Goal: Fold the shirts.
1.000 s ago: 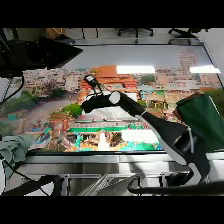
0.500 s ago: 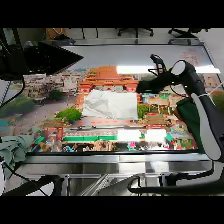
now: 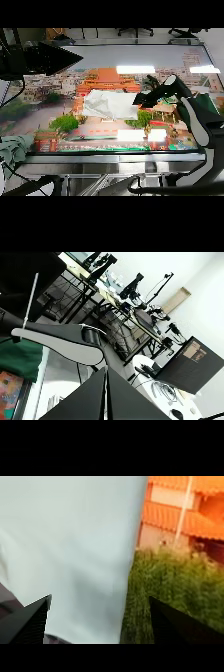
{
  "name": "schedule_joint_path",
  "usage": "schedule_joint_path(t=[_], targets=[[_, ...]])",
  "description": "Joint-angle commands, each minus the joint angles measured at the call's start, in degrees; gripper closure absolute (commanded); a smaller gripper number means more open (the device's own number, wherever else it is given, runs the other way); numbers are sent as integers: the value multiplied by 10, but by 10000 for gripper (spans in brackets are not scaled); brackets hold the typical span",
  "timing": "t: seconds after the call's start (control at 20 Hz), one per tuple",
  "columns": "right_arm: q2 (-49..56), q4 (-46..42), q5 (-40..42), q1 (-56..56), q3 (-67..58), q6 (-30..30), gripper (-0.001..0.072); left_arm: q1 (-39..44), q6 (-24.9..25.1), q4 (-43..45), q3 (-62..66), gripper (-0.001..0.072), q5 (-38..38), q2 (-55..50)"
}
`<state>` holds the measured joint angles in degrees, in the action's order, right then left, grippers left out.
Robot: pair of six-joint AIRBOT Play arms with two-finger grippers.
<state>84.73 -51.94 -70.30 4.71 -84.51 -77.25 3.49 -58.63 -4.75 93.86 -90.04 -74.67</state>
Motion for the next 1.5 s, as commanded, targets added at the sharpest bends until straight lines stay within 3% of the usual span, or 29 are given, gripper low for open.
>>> schedule_joint_path(t=[0.0,0.15,0.25,0.5,0.7,1.0,1.45], targets=[[43,24,38,27,2,10,26,0,1,2,0,693,0,0],[51,71,40,32,2,49,57,0,1,2,0,693,-1,0],[42,141,25,29,-5,113,706,0,1,2,0,693,0,0],[-37,180,9,-19,-147,130,701,0,1,2,0,693,-1,0],[-101,179,6,-130,-265,86,701,0,1,2,0,693,0,0],[-161,176,-7,-284,-269,56,701,0,1,2,0,693,-9,0],[-153,177,-76,-463,-269,34,701,0,1,2,0,693,-15,0]])
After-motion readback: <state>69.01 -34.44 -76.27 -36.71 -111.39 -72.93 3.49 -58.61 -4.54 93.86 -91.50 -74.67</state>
